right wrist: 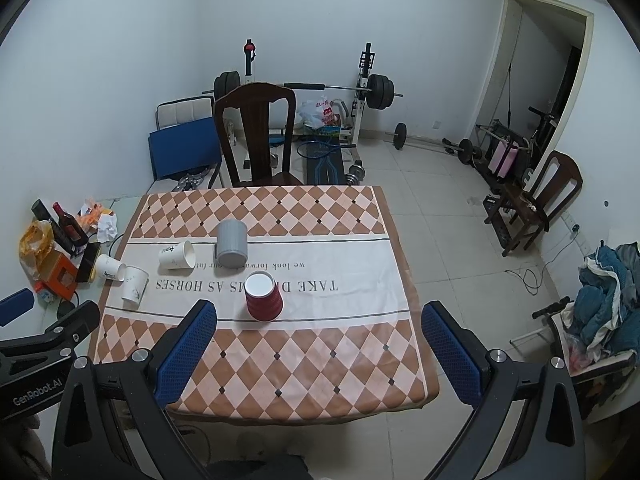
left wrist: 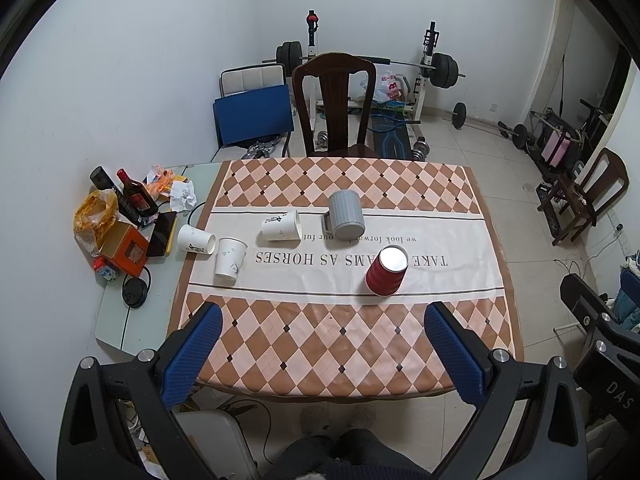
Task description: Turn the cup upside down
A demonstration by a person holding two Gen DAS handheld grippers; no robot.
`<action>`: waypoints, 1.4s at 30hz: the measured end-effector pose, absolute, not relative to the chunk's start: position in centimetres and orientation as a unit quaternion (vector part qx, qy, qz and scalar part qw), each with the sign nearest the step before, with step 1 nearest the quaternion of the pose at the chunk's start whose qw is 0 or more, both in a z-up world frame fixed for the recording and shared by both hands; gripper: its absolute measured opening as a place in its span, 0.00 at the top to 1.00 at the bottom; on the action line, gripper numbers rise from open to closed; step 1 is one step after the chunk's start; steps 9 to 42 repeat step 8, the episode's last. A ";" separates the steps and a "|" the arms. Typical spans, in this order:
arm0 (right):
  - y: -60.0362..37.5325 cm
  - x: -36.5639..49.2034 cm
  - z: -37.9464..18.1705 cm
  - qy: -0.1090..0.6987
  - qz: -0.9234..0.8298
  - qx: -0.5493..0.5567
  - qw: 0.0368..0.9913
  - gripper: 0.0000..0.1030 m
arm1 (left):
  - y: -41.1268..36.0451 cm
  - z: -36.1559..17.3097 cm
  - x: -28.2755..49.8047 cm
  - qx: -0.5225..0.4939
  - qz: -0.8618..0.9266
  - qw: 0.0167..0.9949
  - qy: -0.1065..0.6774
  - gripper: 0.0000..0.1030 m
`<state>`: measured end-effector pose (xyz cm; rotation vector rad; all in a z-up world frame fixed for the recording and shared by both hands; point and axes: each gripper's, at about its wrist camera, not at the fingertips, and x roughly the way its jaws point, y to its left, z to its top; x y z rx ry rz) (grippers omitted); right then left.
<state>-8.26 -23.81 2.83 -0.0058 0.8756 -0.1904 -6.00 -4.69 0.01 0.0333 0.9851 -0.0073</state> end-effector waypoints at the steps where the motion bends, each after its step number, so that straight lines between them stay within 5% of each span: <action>1: -23.8 -8.3 2.8 0.423 -0.092 -0.003 0.902 0.00 | -4.7 -0.1 -6.0 0.016 -0.004 0.881 0.473 0.00; 42: -23.8 -8.3 2.7 0.423 -0.092 -0.004 0.901 0.00 | -4.9 0.3 -5.9 0.013 -0.010 0.880 0.475 0.00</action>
